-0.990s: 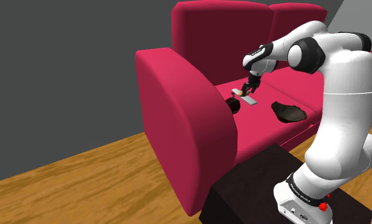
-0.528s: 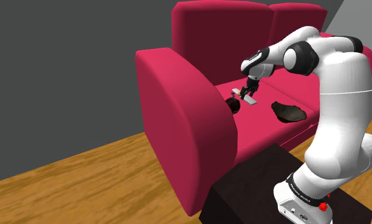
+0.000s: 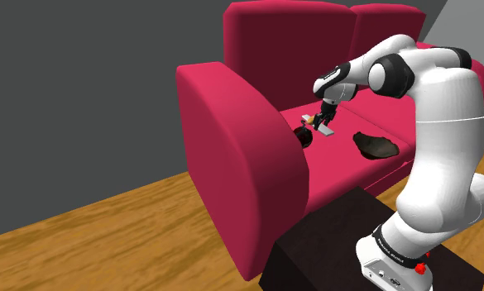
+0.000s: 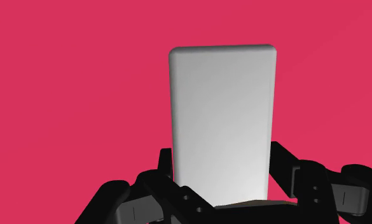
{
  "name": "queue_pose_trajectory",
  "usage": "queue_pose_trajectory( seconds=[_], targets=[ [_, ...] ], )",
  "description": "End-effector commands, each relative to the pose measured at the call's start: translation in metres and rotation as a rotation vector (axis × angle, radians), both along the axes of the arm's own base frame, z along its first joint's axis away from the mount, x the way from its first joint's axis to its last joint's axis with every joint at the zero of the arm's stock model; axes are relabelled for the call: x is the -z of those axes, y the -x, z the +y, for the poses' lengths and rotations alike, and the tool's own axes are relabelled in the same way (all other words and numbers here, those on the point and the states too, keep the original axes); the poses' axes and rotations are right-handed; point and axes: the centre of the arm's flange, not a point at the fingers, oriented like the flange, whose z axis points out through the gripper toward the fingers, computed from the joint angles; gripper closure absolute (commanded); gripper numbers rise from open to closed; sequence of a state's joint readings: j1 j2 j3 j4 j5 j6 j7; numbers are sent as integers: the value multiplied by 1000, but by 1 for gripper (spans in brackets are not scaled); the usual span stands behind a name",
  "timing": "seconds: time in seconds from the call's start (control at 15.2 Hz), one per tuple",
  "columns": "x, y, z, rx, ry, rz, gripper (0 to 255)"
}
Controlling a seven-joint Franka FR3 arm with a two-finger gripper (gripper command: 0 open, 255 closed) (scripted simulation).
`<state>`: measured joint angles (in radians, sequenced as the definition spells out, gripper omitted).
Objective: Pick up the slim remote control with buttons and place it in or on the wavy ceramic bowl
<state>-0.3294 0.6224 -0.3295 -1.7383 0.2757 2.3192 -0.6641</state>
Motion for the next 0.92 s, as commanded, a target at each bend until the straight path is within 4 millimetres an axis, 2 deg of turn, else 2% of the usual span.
queue_pose_trajectory(
  seconds=[0.0, 0.46, 0.86],
  targets=[
    [0, 0, 0, 0, 0, 0, 255],
    [0, 0, 0, 0, 0, 0, 255],
    [-32, 0, 0, 0, 0, 0, 255]
  ],
)
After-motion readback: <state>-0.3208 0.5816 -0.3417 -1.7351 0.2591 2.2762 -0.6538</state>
